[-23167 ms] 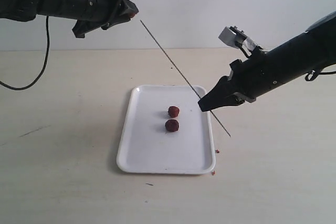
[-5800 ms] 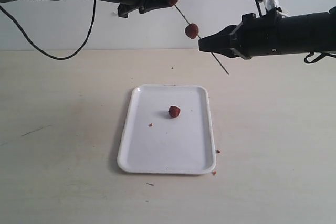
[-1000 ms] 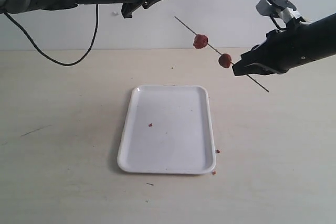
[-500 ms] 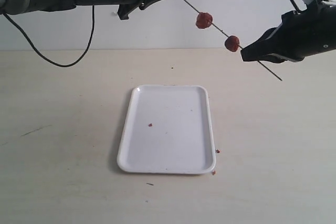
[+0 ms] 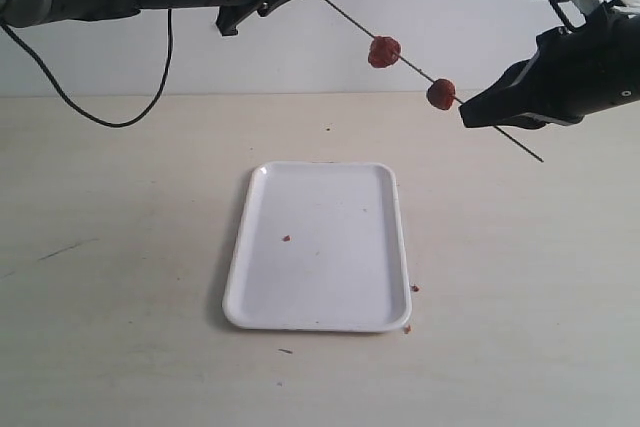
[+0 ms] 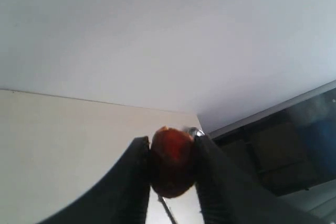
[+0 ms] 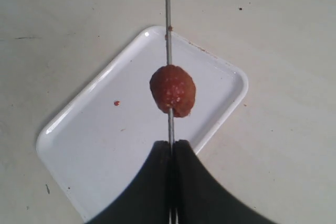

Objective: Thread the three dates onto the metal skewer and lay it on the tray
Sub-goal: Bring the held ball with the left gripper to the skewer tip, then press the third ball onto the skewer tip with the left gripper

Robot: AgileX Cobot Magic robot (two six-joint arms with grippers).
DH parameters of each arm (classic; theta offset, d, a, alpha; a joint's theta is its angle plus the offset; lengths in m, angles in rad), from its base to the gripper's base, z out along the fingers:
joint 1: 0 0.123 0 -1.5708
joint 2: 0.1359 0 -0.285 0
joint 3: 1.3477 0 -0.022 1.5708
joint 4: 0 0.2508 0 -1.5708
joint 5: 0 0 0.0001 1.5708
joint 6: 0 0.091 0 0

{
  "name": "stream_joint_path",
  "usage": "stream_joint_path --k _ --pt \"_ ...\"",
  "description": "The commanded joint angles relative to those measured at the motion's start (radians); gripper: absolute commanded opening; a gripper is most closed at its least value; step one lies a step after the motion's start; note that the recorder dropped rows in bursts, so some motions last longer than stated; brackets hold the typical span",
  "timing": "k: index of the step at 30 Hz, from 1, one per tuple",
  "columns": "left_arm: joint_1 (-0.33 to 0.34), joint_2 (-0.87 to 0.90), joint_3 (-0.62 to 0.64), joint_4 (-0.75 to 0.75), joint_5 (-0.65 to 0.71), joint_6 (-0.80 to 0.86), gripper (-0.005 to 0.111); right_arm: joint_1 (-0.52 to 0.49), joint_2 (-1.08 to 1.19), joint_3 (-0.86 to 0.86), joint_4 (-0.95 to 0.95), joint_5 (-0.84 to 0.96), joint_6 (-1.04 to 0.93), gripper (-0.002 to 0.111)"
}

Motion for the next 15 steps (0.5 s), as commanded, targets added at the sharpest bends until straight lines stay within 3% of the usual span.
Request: stream_joint_path --k 1,15 --pt "0.003 0.005 0.001 -0.005 -0.008 0.0 0.029 -0.006 -0.009 0.006 0.0 -0.003 0.006 0.0" --pt "0.003 0.008 0.001 0.039 0.005 0.0 0.029 -0.006 -0.009 0.006 0.017 0.001 0.006 0.0"
